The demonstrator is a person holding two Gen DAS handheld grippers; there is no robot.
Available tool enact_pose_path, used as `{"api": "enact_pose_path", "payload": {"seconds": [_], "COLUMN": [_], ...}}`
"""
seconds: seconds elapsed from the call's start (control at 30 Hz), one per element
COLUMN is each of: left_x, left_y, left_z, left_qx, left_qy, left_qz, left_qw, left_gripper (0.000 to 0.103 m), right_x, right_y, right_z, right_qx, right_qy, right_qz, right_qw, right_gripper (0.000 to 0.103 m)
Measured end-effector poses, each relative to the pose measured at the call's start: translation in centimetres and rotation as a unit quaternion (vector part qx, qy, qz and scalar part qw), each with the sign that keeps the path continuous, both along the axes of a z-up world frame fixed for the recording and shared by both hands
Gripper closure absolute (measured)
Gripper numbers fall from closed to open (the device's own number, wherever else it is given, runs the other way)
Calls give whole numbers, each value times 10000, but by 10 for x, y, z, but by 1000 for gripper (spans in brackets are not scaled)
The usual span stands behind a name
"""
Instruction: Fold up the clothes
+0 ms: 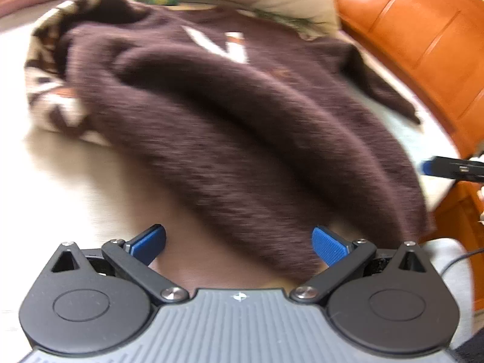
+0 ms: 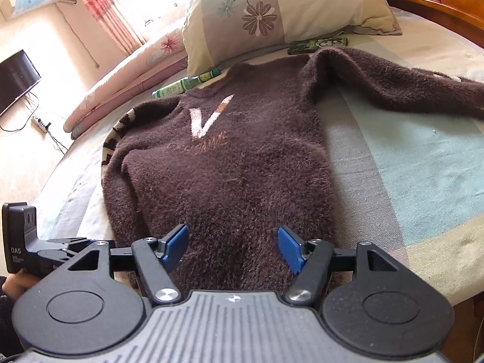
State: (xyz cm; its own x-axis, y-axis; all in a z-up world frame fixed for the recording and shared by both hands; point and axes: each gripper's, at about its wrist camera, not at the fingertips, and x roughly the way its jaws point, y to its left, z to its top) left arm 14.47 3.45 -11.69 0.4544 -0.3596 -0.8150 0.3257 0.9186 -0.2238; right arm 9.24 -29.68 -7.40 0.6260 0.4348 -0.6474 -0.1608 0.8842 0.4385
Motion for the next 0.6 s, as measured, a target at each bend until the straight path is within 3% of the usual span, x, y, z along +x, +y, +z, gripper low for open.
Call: {"api": "enact_pose_path", "payload": {"seconds": [0.17,0.4,0.43,0.6], "left_x": [21,99,110,158], "left_y": [36,90,98,117], "left_z": [13,20,21,15], "left_qx": [815,1403,1477,1383], "left_qy": [-245,-582,-625,-485], "left_qz": [616,1549,1672,1843], "left_qw": [9945,9762,9728,9719], "left_gripper": [1,1,1,1], "right_x": [-5,-9,-9,-10], "right_y": [0,4,5,12], "right_z": [5,12,14,18], "right_qx": [-105,-201,-239,-358], "right_qy": [-80,-172,-177,-170], "right_qz": [-49,-193,-209,-281], "right_qw": [9999,9995,9993,9988], "right_gripper": [31,28,27,27]}}
